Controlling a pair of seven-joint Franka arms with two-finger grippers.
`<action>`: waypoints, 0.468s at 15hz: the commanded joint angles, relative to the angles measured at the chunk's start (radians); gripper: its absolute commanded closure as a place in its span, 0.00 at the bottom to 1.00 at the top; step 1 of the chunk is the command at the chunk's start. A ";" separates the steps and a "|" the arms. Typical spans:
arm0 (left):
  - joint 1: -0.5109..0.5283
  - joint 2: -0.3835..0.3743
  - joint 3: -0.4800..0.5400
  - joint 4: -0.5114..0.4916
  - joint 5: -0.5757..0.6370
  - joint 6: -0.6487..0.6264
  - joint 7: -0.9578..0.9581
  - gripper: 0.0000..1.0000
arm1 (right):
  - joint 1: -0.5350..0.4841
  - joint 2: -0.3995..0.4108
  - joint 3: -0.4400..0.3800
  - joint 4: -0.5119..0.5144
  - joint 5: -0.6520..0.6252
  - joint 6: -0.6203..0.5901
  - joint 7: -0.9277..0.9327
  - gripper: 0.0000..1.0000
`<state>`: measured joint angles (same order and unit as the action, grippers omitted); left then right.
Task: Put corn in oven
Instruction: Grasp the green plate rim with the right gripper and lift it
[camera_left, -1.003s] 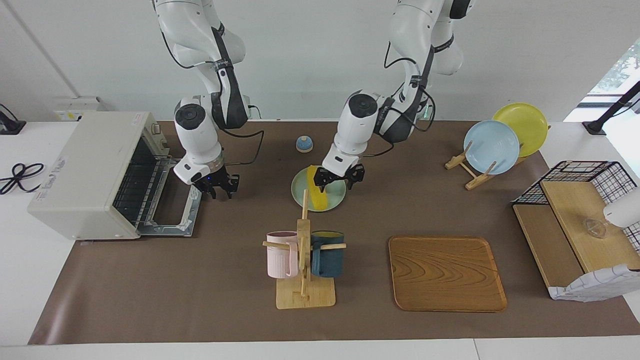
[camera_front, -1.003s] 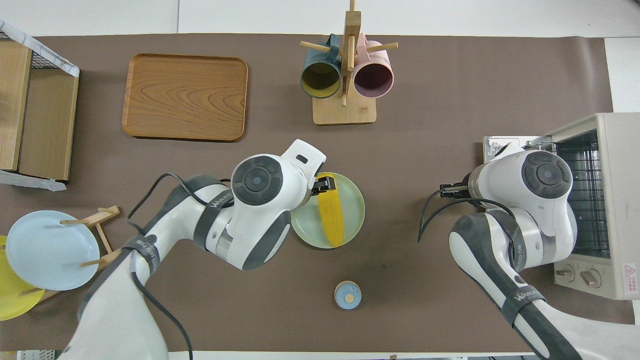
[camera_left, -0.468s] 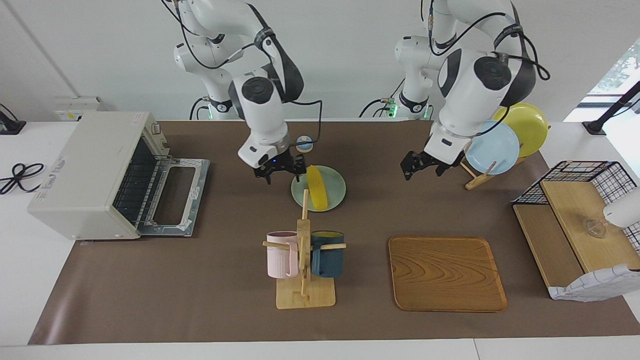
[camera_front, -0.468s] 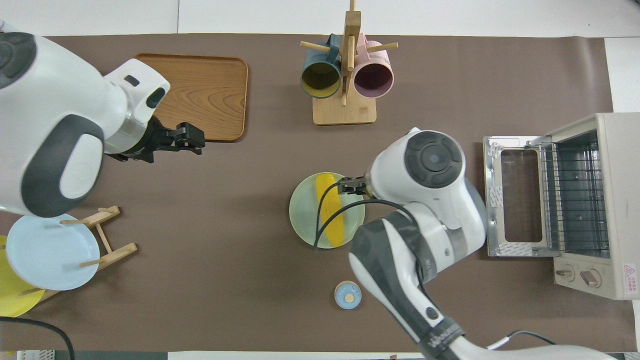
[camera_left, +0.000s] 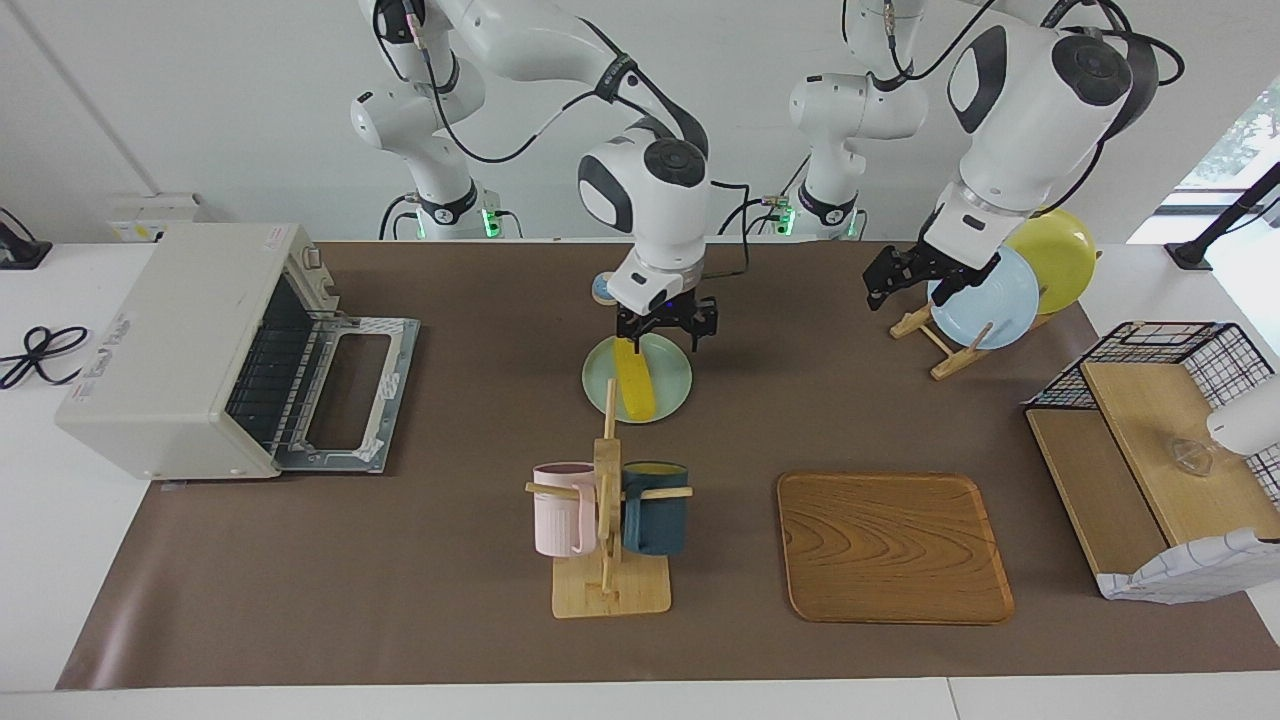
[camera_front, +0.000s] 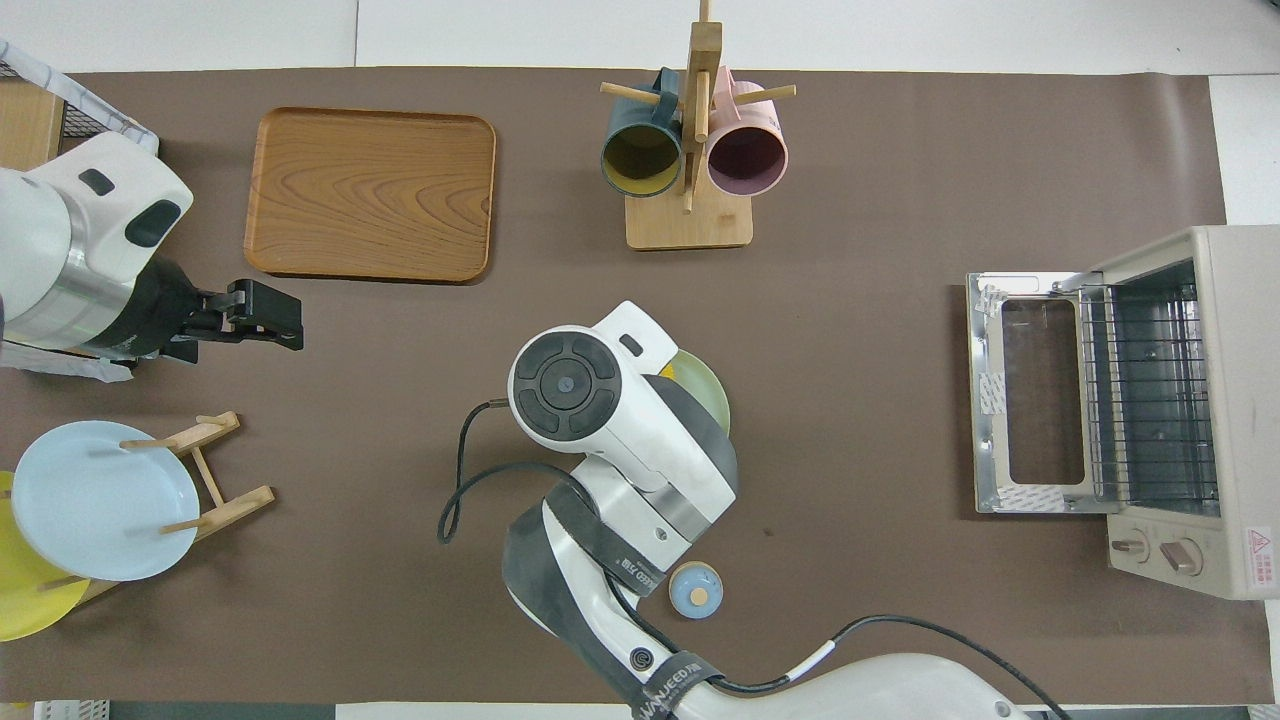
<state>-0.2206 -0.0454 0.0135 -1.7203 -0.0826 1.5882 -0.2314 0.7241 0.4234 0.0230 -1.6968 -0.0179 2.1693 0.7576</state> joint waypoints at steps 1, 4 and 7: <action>0.003 -0.033 -0.001 -0.004 0.040 -0.046 0.017 0.00 | 0.018 -0.023 -0.003 -0.069 -0.007 0.078 0.045 0.15; 0.050 -0.008 -0.010 0.089 0.037 -0.134 0.029 0.00 | 0.051 -0.011 -0.003 -0.102 -0.013 0.106 0.052 0.45; 0.055 0.030 -0.012 0.175 0.029 -0.226 0.029 0.00 | 0.054 -0.023 -0.003 -0.144 -0.019 0.110 0.045 0.55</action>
<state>-0.1809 -0.0595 0.0141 -1.6279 -0.0637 1.4297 -0.2159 0.7795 0.4287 0.0223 -1.7854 -0.0203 2.2502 0.7889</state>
